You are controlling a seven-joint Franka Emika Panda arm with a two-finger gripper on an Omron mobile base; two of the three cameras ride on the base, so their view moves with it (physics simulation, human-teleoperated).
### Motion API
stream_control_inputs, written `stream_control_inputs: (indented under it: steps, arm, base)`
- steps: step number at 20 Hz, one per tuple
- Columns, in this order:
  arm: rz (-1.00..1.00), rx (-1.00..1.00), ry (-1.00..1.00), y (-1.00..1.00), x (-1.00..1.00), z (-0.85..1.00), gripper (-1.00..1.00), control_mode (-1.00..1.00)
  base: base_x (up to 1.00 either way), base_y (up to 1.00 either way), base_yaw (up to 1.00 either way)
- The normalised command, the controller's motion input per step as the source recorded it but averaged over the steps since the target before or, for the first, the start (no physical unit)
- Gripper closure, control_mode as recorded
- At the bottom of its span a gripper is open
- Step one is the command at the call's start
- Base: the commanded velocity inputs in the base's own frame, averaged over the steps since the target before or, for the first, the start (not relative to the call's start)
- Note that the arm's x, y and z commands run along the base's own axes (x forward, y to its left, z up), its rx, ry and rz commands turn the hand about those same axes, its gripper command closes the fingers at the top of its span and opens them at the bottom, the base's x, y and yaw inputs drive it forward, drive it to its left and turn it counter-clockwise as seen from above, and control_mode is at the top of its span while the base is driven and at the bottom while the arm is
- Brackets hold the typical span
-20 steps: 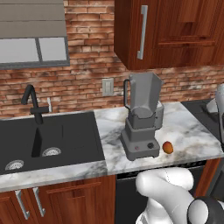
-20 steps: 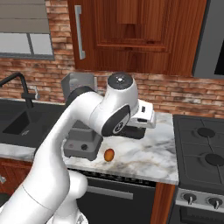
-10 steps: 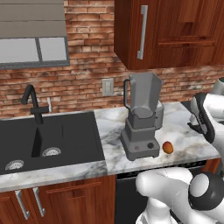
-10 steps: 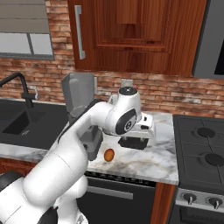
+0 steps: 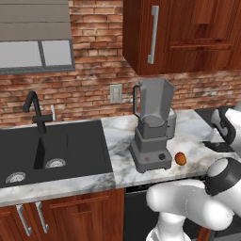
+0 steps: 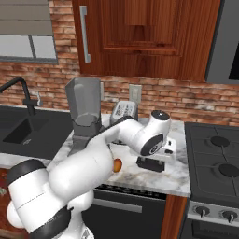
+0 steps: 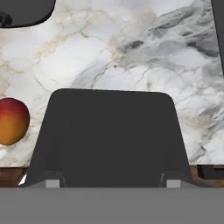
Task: Open the blender lid, put the mango in the blender, close the lid, and start the blender.
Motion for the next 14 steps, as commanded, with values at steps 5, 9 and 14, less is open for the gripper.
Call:
stream_control_inputs:
  steps: [5,9,14]
  arm:
    - [0.00,0.06,0.00,0.00,0.32,-0.42,1.00,-1.00]
    - [0.00,0.02,0.00,0.00,0.36,-0.31,1.00,-1.00]
    - [0.00,0.00,-0.02,-0.03,0.30,-0.42,1.00,-1.00]
  base:
    - [0.00,0.00,0.00]
    - [0.00,0.00,0.00]
    - [0.00,0.00,0.00]
